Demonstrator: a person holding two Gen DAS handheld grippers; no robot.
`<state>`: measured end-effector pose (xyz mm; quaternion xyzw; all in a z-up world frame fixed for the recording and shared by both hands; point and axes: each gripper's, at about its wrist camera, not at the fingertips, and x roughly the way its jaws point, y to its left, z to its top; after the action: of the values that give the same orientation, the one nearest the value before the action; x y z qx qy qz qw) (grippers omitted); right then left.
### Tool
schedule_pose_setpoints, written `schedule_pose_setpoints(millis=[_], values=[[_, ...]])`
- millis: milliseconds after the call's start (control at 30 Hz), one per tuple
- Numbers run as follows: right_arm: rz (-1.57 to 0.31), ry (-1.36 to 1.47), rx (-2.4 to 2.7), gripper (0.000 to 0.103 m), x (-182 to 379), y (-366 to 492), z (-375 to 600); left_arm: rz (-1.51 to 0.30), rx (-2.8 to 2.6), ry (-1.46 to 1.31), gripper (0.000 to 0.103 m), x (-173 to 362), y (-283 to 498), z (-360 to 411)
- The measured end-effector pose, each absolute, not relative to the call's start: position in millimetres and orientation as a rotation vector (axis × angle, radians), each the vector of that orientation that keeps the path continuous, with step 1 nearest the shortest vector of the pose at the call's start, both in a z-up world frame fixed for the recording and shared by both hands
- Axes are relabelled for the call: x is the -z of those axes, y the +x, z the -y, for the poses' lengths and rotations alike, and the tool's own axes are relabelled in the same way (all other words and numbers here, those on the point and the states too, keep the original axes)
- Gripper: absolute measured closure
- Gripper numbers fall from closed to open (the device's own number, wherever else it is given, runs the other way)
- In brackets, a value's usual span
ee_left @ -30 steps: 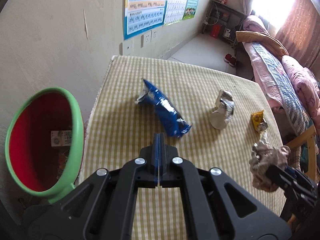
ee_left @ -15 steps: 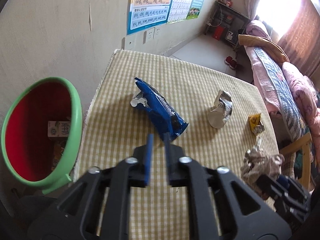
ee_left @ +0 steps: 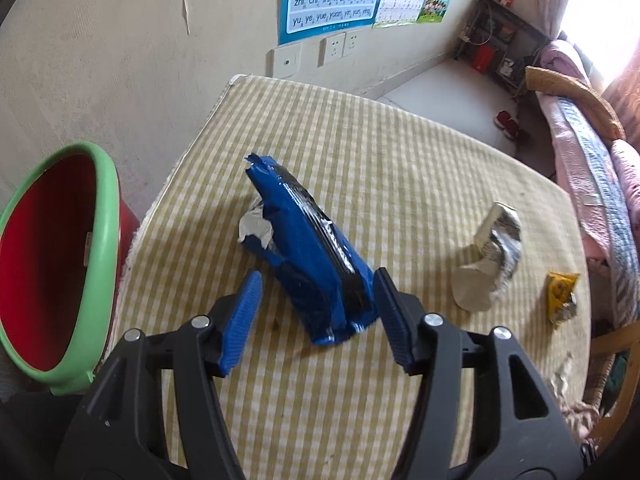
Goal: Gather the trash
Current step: 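Lift the crumpled paper with the right tool while the left tool lifts the blue wrapper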
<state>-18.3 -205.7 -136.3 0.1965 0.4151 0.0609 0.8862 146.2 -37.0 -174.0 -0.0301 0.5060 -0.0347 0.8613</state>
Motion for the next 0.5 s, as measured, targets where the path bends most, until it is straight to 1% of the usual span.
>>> schedule_pose_setpoints(millis=[200,300,333,367,400,433,467,500], values=[[-0.862,0.423,-0.128,0.063,139,-19,211,-1.101,0.010,-0.043,0.048,196,167,42],[-0.859,0.425,-0.131,0.063,139,-19,210,-1.100,0.013,-0.042,0.061,197,167,44],[-0.859,0.424,-0.132,0.063,139,-19,210,-1.091,0.023,-0.039,0.070,195,165,45],[-0.859,0.425,-0.133,0.063,139,-19,210,-1.087,0.031,-0.036,0.076,193,163,47],[-0.860,0.427,-0.133,0.063,139,-19,210,-1.083,0.040,-0.032,0.079,191,160,48],[-0.860,0.429,-0.135,0.063,139,-19,210,-1.077,0.059,-0.030,0.088,187,157,48],[-0.860,0.429,-0.135,0.063,139,-20,210,-1.069,0.069,-0.027,0.092,183,153,49],[-0.859,0.429,-0.136,0.063,139,-20,209,-1.060,0.079,-0.022,0.092,179,150,50]])
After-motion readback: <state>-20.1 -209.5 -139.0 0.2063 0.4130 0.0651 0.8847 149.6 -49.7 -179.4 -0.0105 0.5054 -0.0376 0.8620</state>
